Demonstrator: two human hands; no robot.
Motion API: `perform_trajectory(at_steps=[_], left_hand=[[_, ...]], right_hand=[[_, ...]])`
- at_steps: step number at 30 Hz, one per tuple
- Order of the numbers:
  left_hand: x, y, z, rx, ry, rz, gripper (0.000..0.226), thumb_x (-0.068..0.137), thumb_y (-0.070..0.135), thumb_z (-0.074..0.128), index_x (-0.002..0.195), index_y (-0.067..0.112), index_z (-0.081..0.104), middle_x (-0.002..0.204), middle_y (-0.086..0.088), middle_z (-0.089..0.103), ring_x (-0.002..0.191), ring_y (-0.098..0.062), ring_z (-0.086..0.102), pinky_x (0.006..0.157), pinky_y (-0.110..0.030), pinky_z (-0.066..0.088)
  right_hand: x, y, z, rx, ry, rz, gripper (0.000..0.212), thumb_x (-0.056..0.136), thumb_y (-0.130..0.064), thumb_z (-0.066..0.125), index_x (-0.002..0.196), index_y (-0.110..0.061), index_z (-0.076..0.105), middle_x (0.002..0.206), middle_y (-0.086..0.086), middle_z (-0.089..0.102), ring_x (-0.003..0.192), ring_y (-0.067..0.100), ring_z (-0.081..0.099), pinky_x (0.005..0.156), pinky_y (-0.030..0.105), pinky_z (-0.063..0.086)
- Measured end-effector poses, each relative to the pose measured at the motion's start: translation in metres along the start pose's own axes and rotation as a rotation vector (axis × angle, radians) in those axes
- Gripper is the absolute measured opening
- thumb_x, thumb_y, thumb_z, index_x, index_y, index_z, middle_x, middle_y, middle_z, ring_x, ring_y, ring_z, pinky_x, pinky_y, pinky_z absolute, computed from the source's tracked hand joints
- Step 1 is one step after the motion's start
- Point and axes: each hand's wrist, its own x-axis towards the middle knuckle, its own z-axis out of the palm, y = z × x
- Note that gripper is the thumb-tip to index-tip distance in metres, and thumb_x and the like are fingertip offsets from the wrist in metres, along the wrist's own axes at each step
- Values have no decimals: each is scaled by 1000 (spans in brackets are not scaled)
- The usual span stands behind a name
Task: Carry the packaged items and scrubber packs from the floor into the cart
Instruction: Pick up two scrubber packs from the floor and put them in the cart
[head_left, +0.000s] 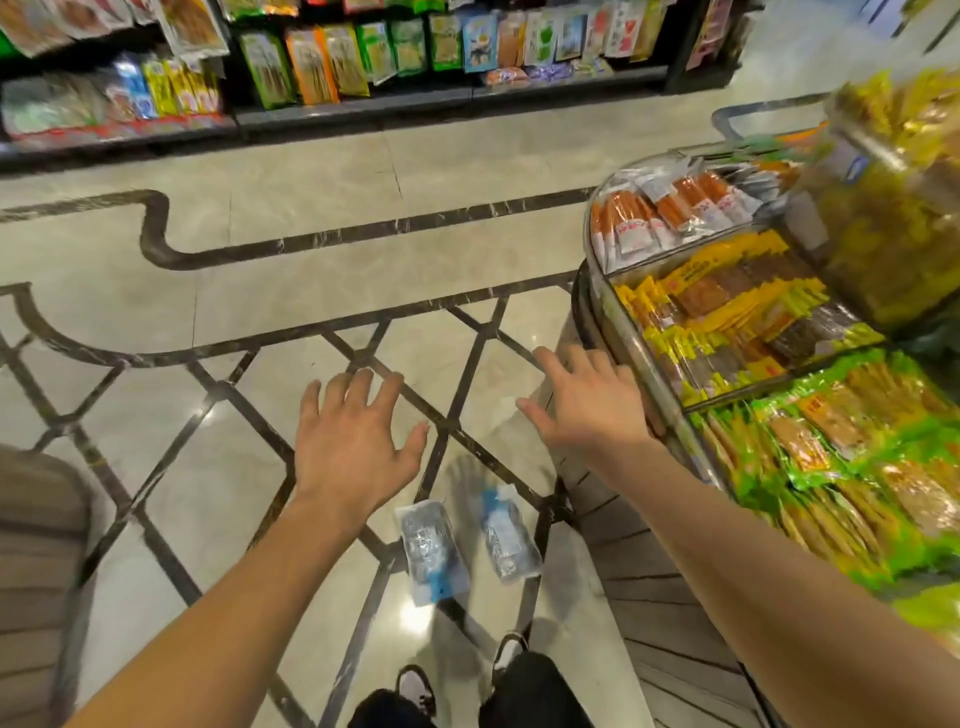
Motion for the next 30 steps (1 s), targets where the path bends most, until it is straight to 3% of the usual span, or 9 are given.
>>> perform_trajectory(at_steps=[7,11,15,21,26,30], left_hand=[[8,-12,173,-17,-120,8,69,89,60,48,139,15,65,133,-21,68,126,-45,60,110,-60,40],[7,-23,291,-36,-206,9,70,88,58,49,139,14,65,133,-23,68,124,-47,61,108,-60,41],[7,-29,405,-67,-330,-97,69,99,63,46,152,20,52,148,-16,59,137,-40,51,114,-54,35],[10,-23,570,-57,-409,-145,66,99,65,42,153,26,47,145,-7,60,136,-32,51,113,-47,36],[11,-10,665,14,-478,-103,65,101,65,36,155,29,39,147,-4,55,139,-29,47,116,-47,33],[1,-16,712,45,-522,-145,62,100,64,41,148,26,47,143,-9,56,134,-32,50,113,-48,36]], right_hand=[[28,-12,173,-12,-101,37,69,96,-65,52,153,-26,41,142,9,56,127,35,56,98,50,48],[42,-12,284,10,-203,57,66,99,-63,49,151,-25,38,149,12,43,127,37,53,98,51,49],[52,-8,401,105,-340,132,64,102,-58,50,156,-27,33,162,10,26,144,37,37,111,49,37],[66,16,565,-132,-421,95,67,103,-65,38,159,-29,26,162,10,30,142,35,41,110,49,36],[78,19,656,-164,-526,56,71,103,-65,39,161,-30,21,163,12,28,143,37,39,109,50,39],[78,20,708,-111,-617,113,75,102,-66,41,164,-33,15,166,15,24,147,41,35,112,53,37]])
